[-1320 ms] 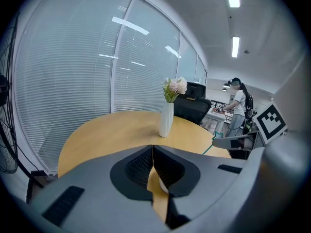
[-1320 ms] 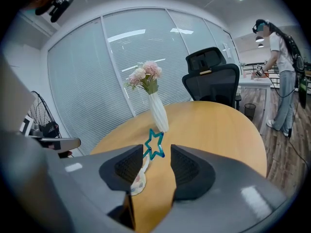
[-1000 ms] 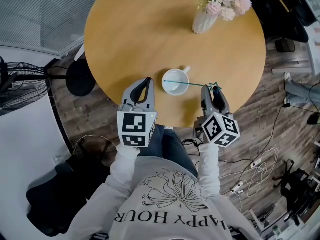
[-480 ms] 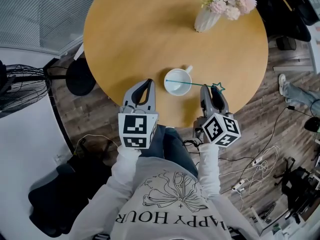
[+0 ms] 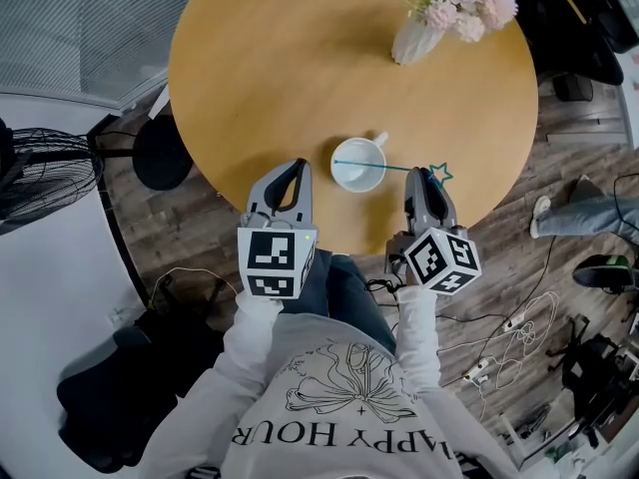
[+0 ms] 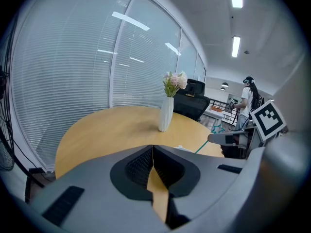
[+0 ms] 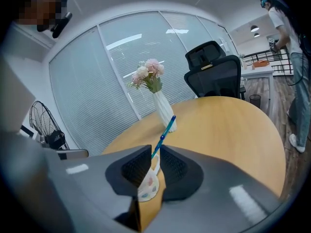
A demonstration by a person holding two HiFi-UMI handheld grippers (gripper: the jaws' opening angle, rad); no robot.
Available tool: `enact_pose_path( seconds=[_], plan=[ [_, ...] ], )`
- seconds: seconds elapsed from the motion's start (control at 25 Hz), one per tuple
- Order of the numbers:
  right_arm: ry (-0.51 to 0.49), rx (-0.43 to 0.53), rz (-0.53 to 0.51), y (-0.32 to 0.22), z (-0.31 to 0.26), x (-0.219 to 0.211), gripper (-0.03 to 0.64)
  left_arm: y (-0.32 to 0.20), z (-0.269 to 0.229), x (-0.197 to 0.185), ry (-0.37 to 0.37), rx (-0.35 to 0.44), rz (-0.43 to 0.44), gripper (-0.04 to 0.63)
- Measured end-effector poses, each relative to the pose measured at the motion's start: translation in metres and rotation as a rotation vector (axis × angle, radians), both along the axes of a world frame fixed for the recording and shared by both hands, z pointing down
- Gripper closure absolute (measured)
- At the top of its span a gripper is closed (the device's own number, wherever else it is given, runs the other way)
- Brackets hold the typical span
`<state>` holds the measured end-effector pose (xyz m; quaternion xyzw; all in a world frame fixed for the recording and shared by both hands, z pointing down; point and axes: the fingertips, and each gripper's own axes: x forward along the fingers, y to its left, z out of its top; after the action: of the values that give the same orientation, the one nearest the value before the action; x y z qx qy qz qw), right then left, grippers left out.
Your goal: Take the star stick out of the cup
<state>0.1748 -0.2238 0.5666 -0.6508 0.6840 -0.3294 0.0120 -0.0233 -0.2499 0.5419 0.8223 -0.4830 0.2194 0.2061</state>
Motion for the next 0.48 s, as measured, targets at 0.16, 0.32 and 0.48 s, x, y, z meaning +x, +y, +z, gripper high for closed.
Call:
enact_pose_path(
  seconds=[0.16,0.32,0.48],
  plan=[
    [-0.017,0.019,-0.021,-0.002,-0.005,-0.006,0.562,0.001,-0.001,0.0,0.008,0.0,-0.002,0.588],
    [-0.041,0.045,-0.05,-0.006,-0.014,-0.014,0.574,0.0,-0.003,0.001,0.01,0.002,-0.003,0.588],
    [-0.045,0.073,-0.083,-0.009,-0.022,-0.024,0.584,0.0,-0.008,0.001,0.016,0.011,-0.006,0.588]
  ],
)
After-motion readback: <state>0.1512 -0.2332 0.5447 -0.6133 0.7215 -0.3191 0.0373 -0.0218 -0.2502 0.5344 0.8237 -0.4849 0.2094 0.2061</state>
